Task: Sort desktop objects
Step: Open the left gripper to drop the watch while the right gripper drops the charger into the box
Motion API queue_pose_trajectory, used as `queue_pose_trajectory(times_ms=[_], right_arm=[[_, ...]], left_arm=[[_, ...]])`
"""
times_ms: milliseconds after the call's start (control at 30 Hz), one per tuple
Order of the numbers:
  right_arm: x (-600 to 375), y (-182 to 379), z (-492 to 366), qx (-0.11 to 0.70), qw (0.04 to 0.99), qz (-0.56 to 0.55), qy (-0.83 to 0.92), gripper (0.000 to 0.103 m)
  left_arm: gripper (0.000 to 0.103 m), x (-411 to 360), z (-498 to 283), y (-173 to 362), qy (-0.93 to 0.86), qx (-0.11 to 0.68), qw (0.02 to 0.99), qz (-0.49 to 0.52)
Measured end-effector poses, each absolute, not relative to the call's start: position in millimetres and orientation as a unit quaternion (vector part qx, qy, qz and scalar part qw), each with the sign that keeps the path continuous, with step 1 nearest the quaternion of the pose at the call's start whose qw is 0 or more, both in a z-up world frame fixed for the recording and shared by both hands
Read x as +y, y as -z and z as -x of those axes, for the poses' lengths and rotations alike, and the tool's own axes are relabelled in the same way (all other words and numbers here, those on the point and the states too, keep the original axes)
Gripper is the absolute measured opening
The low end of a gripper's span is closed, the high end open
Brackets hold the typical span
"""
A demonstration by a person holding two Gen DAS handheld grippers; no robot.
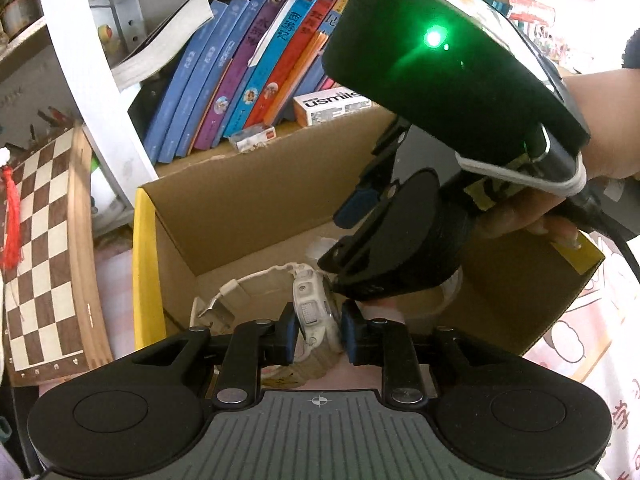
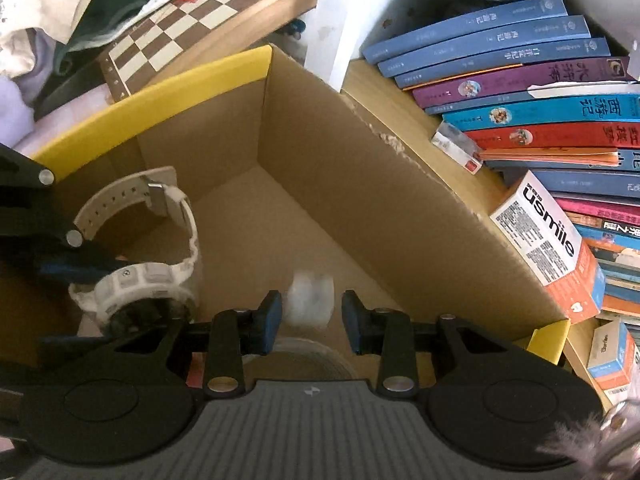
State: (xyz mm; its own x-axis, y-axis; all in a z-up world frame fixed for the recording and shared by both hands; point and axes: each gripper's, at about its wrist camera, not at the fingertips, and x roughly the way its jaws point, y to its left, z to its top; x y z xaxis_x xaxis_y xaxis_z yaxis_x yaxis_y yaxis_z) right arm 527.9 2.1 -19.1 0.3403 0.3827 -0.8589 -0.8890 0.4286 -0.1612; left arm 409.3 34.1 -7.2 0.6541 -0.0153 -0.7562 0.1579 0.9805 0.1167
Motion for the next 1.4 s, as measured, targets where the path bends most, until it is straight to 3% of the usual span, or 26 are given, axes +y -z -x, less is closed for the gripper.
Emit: queue_pose_trajectory(times_ms=[333, 533, 767, 1033, 1400], right_arm=[[-18, -5, -522, 0.371, 0.779, 0.292, -0.414, 0.056], [-45, -35, -506, 0.345, 0.808, 0.258, -0.401, 0.064], [-71, -60, -474, 0.316, 0.832, 0.238, -0.389, 0.067], [-107, -87, -417, 0.282, 0.858, 0.196, -0.381, 0.081], [-144, -95, -329, 0.274, 0.88, 0.158, -0.353, 0.086]], left_arm=[[0.062, 28, -393, -13, 0.019, 0.379, 0.917, -0.123], [0.068, 19, -366, -37, 0.018, 0.338, 0.933, -0.125], [0.072, 11, -336, -57, 0.027, 0.306, 0.945, -0.113], [0.085, 7, -286, -76, 0.032, 0.27, 0.957, -0.101], [0.091, 13, -223, -80, 0.037, 0.262, 0.961, -0.079]])
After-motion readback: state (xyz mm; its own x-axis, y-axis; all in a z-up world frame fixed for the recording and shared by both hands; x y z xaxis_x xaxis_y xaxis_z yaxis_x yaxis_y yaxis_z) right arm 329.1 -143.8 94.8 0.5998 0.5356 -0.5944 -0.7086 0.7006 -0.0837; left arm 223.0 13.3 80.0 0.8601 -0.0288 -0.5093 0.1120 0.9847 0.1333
